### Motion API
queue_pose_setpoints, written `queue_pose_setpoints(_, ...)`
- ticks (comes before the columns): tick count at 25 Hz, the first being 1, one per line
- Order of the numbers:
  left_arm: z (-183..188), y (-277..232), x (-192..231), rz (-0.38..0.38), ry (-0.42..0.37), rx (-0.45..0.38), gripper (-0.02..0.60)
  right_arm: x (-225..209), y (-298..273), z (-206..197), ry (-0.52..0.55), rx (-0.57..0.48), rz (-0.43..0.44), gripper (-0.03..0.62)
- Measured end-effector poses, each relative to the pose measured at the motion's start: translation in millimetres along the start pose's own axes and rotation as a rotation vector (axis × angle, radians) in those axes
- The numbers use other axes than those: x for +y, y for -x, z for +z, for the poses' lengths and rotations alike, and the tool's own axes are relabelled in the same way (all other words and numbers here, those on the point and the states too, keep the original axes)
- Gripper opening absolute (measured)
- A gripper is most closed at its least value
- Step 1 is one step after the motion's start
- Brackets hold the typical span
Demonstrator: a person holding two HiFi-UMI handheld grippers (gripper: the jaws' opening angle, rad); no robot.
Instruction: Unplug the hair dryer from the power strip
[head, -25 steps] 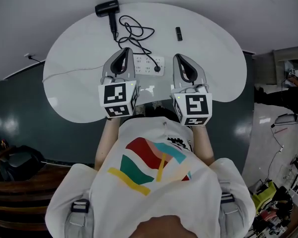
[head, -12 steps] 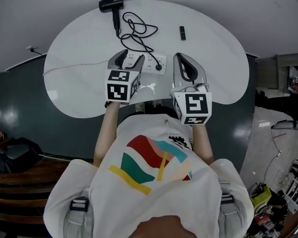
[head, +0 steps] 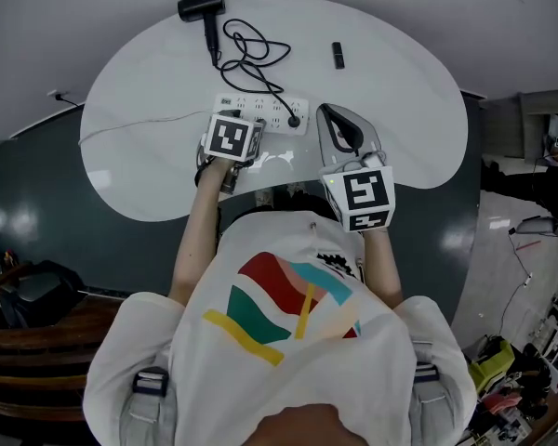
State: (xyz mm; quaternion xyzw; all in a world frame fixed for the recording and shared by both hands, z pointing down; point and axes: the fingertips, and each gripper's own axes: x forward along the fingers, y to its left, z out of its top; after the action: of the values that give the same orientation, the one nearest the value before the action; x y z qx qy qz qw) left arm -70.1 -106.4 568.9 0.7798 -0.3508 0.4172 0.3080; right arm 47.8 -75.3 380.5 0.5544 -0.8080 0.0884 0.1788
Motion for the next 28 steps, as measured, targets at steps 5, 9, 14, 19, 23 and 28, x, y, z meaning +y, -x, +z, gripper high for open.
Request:
queue_pose_setpoints(5,17.3,2.6,12.0,0.072,-0.146,0.001,0.129,15.2,-15.5,-16.1,0.034,0.001,0.097,0.014)
queue_pose_setpoints(9,21.4,3.3,11.4,0.053,-0.168,0.023,0.151,23.4,-30.2,-46.5,0.043,0.068,0.163,0.127)
queue_pose_setpoints(14,4.2,0.3,-3.7,0.062,-0.215,0.059,0.195,23.4,-39.6,-67.9,0.096,0.131,0.169,0.144)
queue_pose_setpoints(19,-5.8,-2.4,-2.7,0.047,-0.199,0.08,0.195,27.0,-46.4,-76.3,0.109,0.146,0.186,0.146)
queue_pose_setpoints(23,-5.6,-2.3,-2.1,0.046,-0.203,0.097,0.195,32.5,-52.7,-92.1,0.154,0.174,0.223,0.175)
queue_pose_setpoints(28,-5.4,-2.4,-2.3,0.044,-0.203,0.124,0.196,31.2,-69.7,-113.6,0.168,0.208,0.244,0.175)
